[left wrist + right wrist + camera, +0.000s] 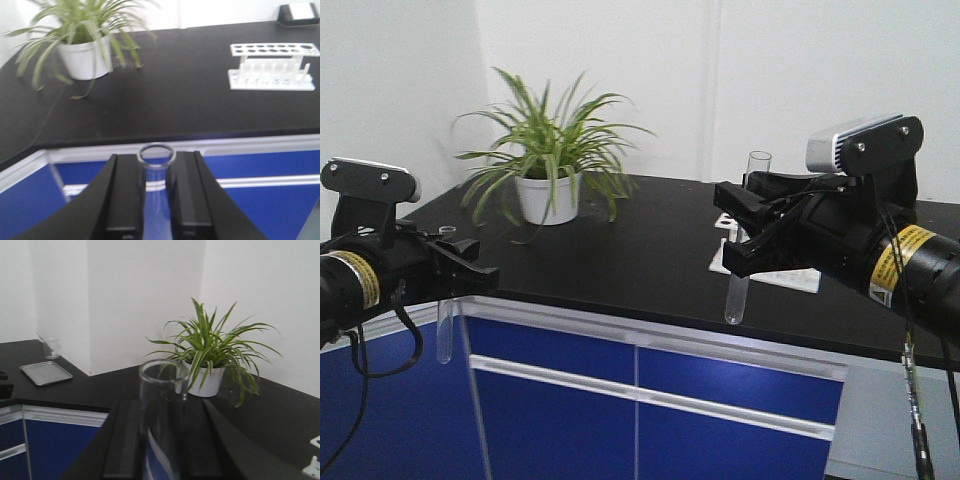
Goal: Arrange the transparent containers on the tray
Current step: 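Drive the base to the bench with the yellow tray, holding both tubes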
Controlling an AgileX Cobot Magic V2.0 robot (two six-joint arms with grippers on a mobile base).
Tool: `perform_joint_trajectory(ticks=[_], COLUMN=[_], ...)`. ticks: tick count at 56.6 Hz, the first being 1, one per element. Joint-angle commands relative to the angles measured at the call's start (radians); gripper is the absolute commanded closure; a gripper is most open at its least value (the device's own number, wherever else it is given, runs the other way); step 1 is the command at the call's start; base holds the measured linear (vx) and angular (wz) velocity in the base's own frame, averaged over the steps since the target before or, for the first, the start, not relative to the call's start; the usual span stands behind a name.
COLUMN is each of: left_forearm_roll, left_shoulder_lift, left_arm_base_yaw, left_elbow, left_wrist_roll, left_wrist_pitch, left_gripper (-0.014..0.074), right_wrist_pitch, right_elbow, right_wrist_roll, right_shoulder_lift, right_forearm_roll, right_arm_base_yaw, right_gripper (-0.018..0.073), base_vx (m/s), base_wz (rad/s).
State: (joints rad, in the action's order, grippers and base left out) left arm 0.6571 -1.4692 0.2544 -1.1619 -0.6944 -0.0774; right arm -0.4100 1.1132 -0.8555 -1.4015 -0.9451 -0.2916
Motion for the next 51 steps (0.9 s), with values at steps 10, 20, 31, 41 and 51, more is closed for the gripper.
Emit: perform_joint_trajectory(ticks=[10, 20, 31, 41, 51], left_forearm_roll=[-0.004, -0.004, -0.004, -0.004, -0.004], left_shoulder_lift=[0.052, 0.122, 0.189, 0.191, 0.191], left_arm_base_yaw=[0.004, 0.004, 0.004, 0.004, 0.004], left_elbow=[-0.030, -0.030, -0.030, -0.030, -0.030], left_wrist_roll=[-0.009, -0.009, -0.009, -0.009, -0.009], left_wrist_pitch=[0.029, -0.018, -0.038, -0.044, -0.044], left_gripper=[0.0603, 0.0603, 0.0603, 0.0603, 0.0603], right_wrist_pitch=[-0.049, -0.049, -0.049, -0.049, -0.049], right_elbow=[0.033, 0.033, 0.033, 0.033, 0.033], right_wrist_roll=[-0.001, -0.001, -0.001, -0.001, -0.001], right_shoulder_lift=[0.036, 0.036, 0.036, 0.036, 0.036], right_forearm_roll=[0.020, 0.020, 0.020, 0.020, 0.020], right_arm_base_yaw=[0.002, 0.002, 0.002, 0.002, 0.002], right_gripper=[0.0572, 0.0572, 0.0572, 0.0572, 0.0572], base_vx=[-0.24, -0.21, -0.17, -0.13, -0.12], base_wz=[0.30, 0.33, 0.40, 0.48, 0.50])
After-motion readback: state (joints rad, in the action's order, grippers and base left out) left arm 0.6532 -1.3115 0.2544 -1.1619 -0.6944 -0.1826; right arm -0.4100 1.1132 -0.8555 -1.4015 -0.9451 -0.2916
